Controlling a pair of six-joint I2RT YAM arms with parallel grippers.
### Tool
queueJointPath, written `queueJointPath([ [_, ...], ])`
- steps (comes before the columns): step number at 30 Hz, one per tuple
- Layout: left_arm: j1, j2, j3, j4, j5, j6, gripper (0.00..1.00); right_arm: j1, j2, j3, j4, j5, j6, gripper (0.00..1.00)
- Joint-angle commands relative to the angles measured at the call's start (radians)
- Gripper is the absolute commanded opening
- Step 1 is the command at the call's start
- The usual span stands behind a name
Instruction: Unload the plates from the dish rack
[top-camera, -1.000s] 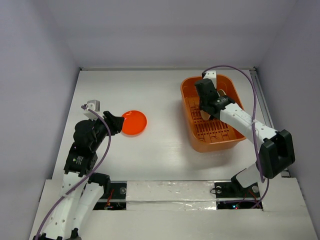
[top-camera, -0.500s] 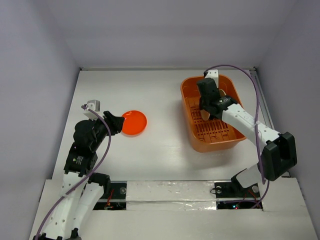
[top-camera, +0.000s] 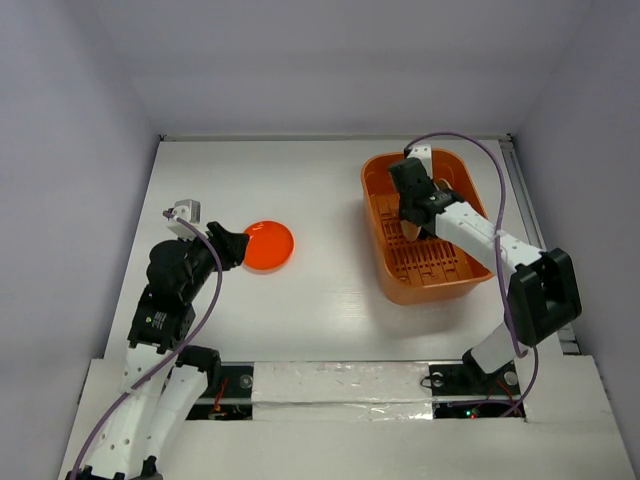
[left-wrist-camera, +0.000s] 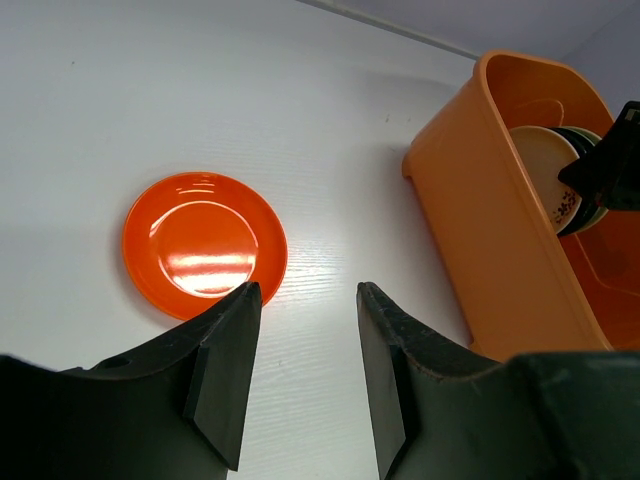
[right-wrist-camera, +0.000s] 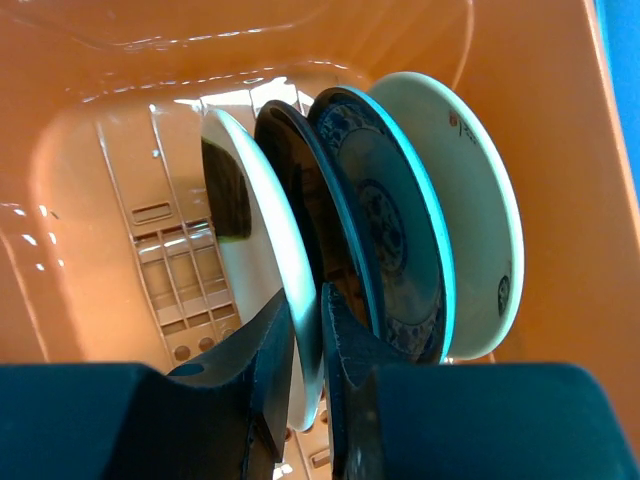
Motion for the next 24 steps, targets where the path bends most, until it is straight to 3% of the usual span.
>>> queueJointPath([
  [1, 0.006, 0.005, 0.009, 0.048, 0.012, 0.007, 0.4, -0.004, 0.006, 0.02, 0.006, 0.013, -0.007, 0.2],
  [24, 0.006, -0.012, 0.008, 0.05, 0.015, 0.007, 0.4, 0.054, -0.196, 0.152, -0.109, 0.099, -0.084, 0.0],
])
